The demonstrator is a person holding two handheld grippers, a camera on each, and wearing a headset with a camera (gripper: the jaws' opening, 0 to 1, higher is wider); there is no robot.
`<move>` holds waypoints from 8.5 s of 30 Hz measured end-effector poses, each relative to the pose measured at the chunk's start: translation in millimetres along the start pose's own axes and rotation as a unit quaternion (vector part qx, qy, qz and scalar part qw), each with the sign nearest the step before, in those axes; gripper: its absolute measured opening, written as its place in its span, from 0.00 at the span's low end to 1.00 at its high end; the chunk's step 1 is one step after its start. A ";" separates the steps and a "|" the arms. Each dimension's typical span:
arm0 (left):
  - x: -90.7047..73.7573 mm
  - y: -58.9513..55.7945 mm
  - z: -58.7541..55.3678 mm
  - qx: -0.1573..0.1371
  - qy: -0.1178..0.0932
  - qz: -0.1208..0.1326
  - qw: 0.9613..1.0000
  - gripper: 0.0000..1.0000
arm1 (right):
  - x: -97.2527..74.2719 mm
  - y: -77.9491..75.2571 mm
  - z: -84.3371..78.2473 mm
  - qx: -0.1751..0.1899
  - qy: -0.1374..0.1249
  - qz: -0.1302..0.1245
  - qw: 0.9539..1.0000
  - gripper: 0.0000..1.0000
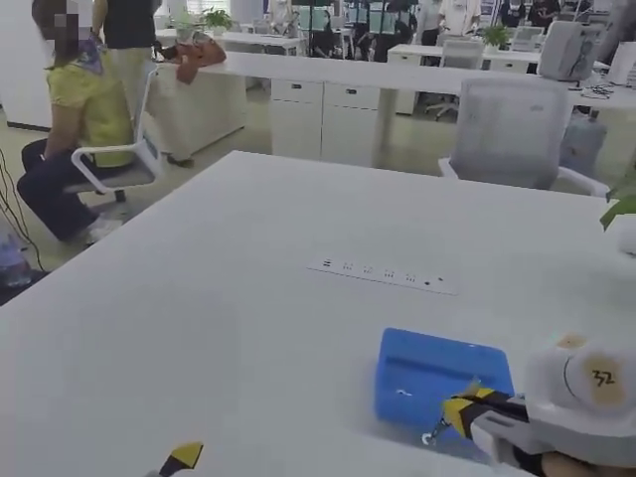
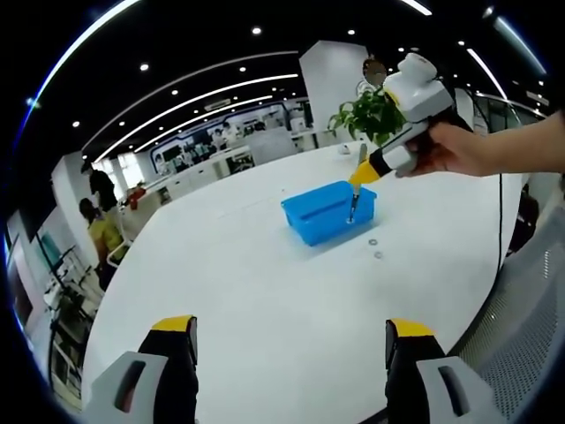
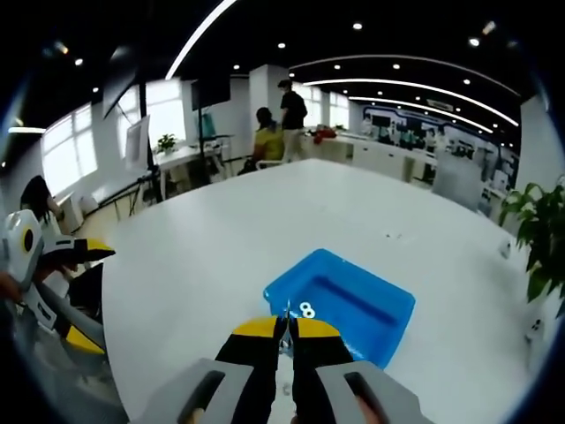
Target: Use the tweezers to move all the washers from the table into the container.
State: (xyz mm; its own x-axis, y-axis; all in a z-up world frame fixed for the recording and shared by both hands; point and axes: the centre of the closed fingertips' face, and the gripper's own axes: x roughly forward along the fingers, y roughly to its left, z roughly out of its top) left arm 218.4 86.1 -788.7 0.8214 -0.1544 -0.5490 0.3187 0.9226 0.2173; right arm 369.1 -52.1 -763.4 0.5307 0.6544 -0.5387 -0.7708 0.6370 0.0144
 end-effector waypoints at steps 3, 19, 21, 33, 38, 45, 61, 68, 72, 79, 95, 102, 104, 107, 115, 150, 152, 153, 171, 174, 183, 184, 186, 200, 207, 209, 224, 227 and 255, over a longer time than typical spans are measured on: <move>0.3 -0.9 -0.5 0.002 0.001 -0.002 1.000 0.90 | -0.8 -7.3 9.7 -0.002 -0.010 -0.008 1.000 0.01; 1.2 0.9 -3.0 0.003 0.008 0.003 1.000 0.90 | 21.3 -47.6 23.3 -0.001 -0.017 -0.057 0.998 0.01; 1.7 1.9 -4.1 0.000 0.011 0.005 1.000 0.90 | 25.9 -49.1 21.4 0.004 -0.014 -0.055 0.998 0.01; 1.2 4.2 -3.8 -0.006 0.009 0.010 1.000 0.90 | 54.9 -50.3 -5.8 -0.003 0.034 -0.048 0.998 0.01; 0.8 4.6 -2.9 -0.003 0.007 0.013 1.000 0.90 | 59.1 -48.4 -14.7 -0.007 0.047 -0.048 0.998 0.01; 1.0 4.7 -3.7 -0.002 0.010 0.013 1.000 0.90 | 59.7 -46.0 -19.9 -0.010 0.052 -0.045 0.998 0.01; 1.3 4.2 -4.2 -0.003 0.011 0.011 1.000 0.90 | 52.2 -47.8 -15.7 0.001 0.046 -0.040 0.998 0.02; 0.3 6.2 -1.9 -0.008 0.005 0.014 1.000 0.89 | 31.5 -46.7 5.0 0.000 0.017 -0.046 0.999 0.02; 0.7 4.6 -2.3 -0.007 0.006 0.010 1.000 0.89 | 17.8 -42.2 17.9 0.008 -0.010 -0.048 0.999 0.02; 0.8 3.9 -2.4 -0.005 0.006 0.008 1.000 0.89 | -0.2 -25.4 24.2 0.018 -0.033 -0.037 0.999 0.02; -0.1 2.2 -0.6 0.005 0.002 0.008 1.000 0.89 | -11.9 4.4 -37.3 0.076 0.009 0.002 0.997 0.02; -0.1 2.9 -0.8 0.005 0.003 0.011 1.000 0.89 | -14.3 16.2 -50.4 0.073 0.020 0.009 0.997 0.02; -0.1 2.7 -0.5 0.006 0.002 0.010 1.000 0.89 | -14.4 18.2 -52.4 0.068 0.024 0.010 0.997 0.02; 0.0 2.9 -1.1 0.005 0.004 0.011 1.000 0.89 | -13.7 21.1 -56.3 0.065 0.029 0.012 0.997 0.02; -0.2 0.2 -0.1 0.012 0.002 0.007 1.000 0.89 | -8.4 17.6 -68.8 0.067 0.042 0.010 0.997 0.02; -0.3 -1.3 -0.1 0.005 0.001 0.001 1.000 0.90 | -8.3 19.6 -63.4 0.047 0.042 -0.005 0.998 0.01; -0.3 -1.0 0.0 0.005 0.001 0.001 1.000 0.90 | -11.4 20.0 -58.4 0.052 0.037 -0.002 0.998 0.01; -0.2 -0.9 -0.4 0.005 0.002 0.001 1.000 0.90 | -12.1 19.9 -56.8 0.051 0.036 -0.002 0.998 0.01; -0.8 -12.3 3.8 0.003 -0.009 -0.030 1.000 0.90 | -27.6 -4.0 -5.8 -0.011 0.001 -0.024 1.000 0.01; -0.7 -12.4 3.4 0.004 -0.008 -0.030 1.000 0.90 | -26.8 -11.1 3.3 -0.012 -0.007 -0.029 0.999 0.01; -0.8 -13.0 2.0 0.009 -0.003 -0.030 1.000 0.90 | -15.5 -20.9 27.1 -0.018 -0.028 -0.035 0.999 0.01; -0.8 -12.9 2.0 0.008 -0.003 -0.030 1.000 0.90 | -13.7 -21.7 29.1 -0.018 -0.030 -0.036 0.999 0.01; -0.6 -12.2 1.4 0.008 -0.002 -0.029 1.000 0.90 | -9.1 -24.0 34.0 -0.021 -0.034 -0.037 0.999 0.01; 2.0 -9.8 -3.6 0.004 0.012 -0.024 1.000 0.89 | 32.1 -30.9 23.4 -0.029 -0.007 -0.033 0.999 0.01; 3.0 -11.1 -5.4 0.005 0.017 -0.027 0.999 0.89 | 49.7 -31.1 13.3 -0.030 0.011 -0.024 0.999 0.01; 3.3 -11.0 -5.8 0.002 0.019 -0.028 0.999 0.88 | 52.8 -31.2 11.9 -0.031 0.013 -0.023 0.999 0.01; 3.8 -10.3 -6.9 0.004 0.023 -0.027 0.999 0.87 | 67.8 -34.7 -5.0 -0.027 0.038 -0.015 0.999 0.01; 3.7 -9.5 -7.0 0.002 0.023 -0.026 0.999 0.87 | 68.6 -34.1 -5.3 -0.028 0.039 -0.014 0.999 0.01; 2.3 -6.9 -5.8 0.005 0.018 -0.018 1.000 0.87 | 57.2 -34.4 -2.0 -0.012 0.035 -0.027 0.999 0.02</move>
State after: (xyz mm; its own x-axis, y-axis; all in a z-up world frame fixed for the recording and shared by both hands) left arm 215.3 81.4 -796.1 0.7914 -0.1747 -0.5859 0.3529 0.9130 0.2044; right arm 425.3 -37.4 -796.4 0.5462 0.5882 -0.5964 -0.7505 0.6598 -0.0367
